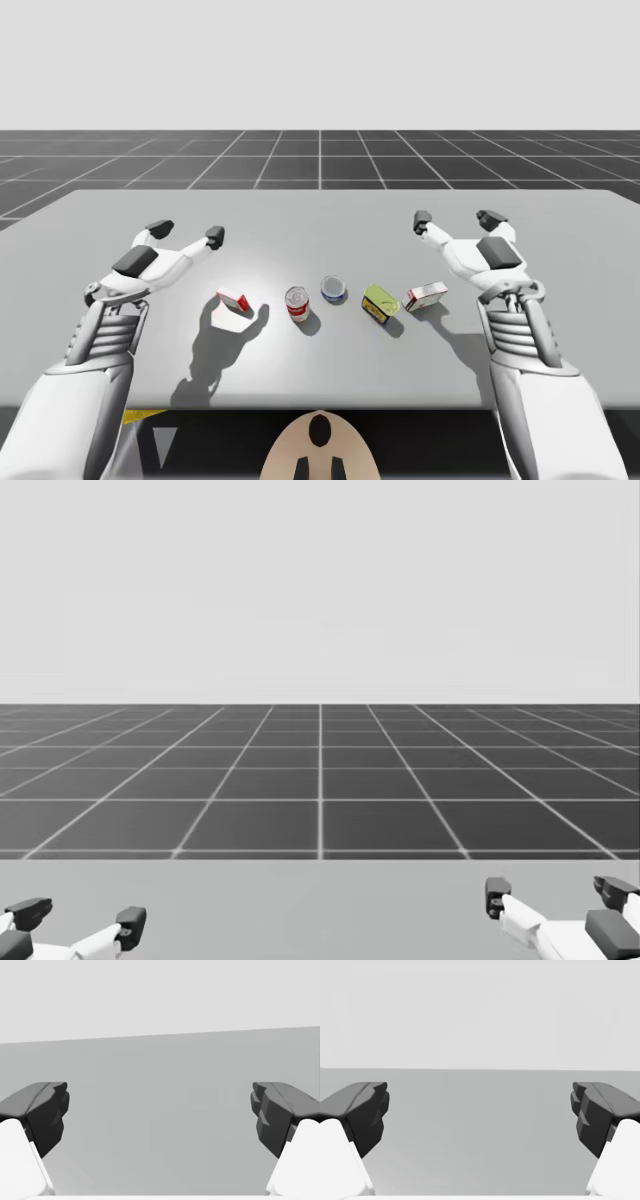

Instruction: Grasp the soup can and hold it up.

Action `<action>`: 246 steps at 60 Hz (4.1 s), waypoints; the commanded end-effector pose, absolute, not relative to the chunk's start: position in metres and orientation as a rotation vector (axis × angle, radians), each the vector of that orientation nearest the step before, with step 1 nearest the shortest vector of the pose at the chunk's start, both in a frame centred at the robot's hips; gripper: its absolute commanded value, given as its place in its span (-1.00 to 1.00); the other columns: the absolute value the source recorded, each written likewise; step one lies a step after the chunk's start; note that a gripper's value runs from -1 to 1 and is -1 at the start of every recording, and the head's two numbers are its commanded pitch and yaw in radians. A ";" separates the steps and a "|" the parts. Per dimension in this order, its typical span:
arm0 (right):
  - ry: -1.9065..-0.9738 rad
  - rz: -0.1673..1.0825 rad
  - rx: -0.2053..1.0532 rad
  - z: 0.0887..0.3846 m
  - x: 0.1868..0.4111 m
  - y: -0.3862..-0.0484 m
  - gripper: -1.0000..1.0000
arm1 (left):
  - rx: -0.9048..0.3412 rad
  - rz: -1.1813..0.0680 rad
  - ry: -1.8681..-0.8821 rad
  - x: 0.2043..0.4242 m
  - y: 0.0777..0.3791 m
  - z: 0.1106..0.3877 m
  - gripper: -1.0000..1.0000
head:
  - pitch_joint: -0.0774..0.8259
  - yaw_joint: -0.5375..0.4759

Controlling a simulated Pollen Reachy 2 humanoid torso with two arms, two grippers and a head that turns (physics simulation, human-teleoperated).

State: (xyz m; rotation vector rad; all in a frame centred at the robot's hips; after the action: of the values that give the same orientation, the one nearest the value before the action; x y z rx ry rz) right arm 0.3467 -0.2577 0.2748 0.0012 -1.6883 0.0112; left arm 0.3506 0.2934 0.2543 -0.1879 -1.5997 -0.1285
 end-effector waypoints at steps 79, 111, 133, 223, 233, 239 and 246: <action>-1.706 0.008 -0.010 0.281 0.341 -0.257 -1.00 | -0.211 -0.141 -1.609 0.344 0.292 0.267 -1.00 | 0.67 0.29; -1.714 0.014 -0.034 0.278 0.343 -0.256 -1.00 | -0.507 -0.448 -1.246 0.280 0.245 0.292 -1.00 | 0.65 0.29; -1.727 0.006 -0.020 0.282 0.341 -0.258 -1.00 | -0.531 -0.593 -1.073 0.285 0.202 0.236 -1.00 | 0.66 0.28; -1.746 -0.017 -0.005 0.288 0.337 -0.264 -1.00 | -0.431 -0.654 -0.966 0.329 0.127 0.170 1.00 | -0.01 0.25; -1.740 -0.025 -0.009 0.286 0.338 -0.264 -1.00 | -0.434 -0.654 -0.981 0.328 0.126 0.177 1.00 | -0.16 0.27; -1.731 -0.024 -0.015 0.285 0.339 -0.264 -1.00 | -0.436 -0.630 -1.029 0.328 0.127 0.194 1.00 | -0.18 0.28; -1.726 -0.020 -0.016 0.285 0.340 -0.264 -1.00 | -0.427 -0.598 -1.096 0.333 0.128 0.219 1.00 | -0.21 0.29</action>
State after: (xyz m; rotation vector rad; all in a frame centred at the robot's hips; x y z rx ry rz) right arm 0.3388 -0.2637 0.2857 -0.0120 -1.7326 -0.0217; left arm 0.3263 0.1307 0.1812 -0.4149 -0.9919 -0.6145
